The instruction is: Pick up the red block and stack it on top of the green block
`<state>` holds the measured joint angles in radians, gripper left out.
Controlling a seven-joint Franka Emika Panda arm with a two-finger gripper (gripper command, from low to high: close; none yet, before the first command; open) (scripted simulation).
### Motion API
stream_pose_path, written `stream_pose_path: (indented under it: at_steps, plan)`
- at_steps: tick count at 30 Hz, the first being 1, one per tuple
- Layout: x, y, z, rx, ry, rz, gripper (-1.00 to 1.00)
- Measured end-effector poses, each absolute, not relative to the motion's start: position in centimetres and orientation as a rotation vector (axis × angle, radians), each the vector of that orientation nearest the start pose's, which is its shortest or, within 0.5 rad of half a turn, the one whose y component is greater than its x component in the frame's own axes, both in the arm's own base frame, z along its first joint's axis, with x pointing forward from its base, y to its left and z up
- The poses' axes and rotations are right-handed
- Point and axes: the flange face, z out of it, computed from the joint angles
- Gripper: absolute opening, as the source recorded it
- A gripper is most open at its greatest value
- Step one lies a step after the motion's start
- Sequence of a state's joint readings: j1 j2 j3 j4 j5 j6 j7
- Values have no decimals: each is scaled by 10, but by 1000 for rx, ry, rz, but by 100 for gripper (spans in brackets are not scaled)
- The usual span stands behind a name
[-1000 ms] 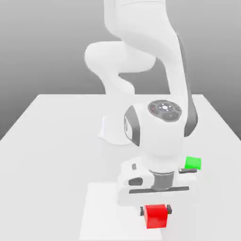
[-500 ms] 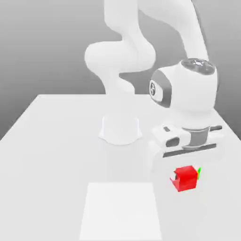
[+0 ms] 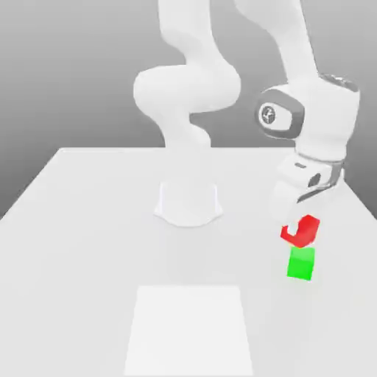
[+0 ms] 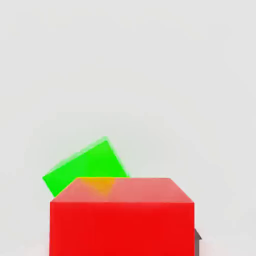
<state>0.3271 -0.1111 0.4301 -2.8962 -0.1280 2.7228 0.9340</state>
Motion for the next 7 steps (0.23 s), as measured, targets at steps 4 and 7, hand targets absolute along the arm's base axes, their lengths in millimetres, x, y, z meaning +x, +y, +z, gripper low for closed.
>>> stream_pose_path:
  at_steps: [4,7]
  plan:
    - [248,228,194,-3279,102,-30,-100]
    - [247,227,185,-3279,100,-22,-100]
